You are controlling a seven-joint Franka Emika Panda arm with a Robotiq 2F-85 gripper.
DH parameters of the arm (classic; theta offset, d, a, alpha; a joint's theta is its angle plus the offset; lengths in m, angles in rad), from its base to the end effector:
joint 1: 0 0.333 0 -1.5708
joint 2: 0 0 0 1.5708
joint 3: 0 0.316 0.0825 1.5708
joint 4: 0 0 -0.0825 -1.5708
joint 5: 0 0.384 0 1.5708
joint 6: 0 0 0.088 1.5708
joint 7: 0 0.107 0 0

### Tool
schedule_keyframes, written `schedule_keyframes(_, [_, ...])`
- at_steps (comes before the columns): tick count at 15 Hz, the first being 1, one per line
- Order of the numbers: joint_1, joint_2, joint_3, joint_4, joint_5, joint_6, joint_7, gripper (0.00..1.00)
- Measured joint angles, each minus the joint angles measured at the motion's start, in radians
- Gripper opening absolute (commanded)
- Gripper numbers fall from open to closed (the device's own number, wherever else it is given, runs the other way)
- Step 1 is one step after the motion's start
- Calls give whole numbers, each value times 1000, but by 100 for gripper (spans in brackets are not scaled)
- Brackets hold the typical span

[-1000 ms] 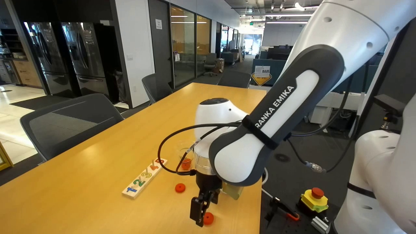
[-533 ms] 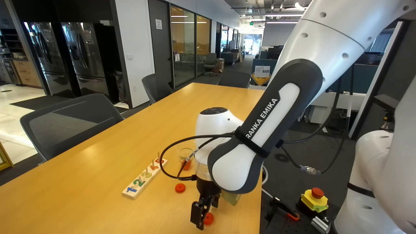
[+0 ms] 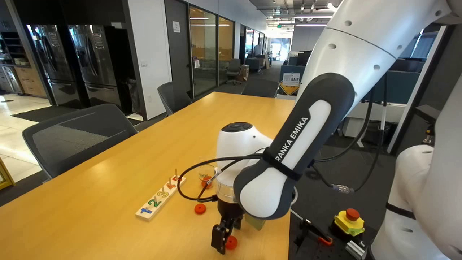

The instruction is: Put the orange circles into the transparent cup then the blue circles into the white cup.

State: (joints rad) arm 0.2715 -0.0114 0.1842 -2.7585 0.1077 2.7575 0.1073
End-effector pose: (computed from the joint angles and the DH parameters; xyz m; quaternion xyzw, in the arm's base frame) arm 0.3536 0.1681 0.2209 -0.9921 -0.1240 0.0004 0.0201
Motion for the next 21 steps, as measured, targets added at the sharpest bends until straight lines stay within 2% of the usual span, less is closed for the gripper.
schedule_keyframes(4, [-18, 1, 0, 1, -196, 21, 115, 100])
schedule_keyframes(7, [-24, 1, 0, 1, -269, 21, 161, 100])
schedule_keyframes(12, [-24, 10, 14, 0, -262, 18, 147, 100])
schedule_keyframes(21, [-22, 12, 49, 0, -152, 17, 43, 100])
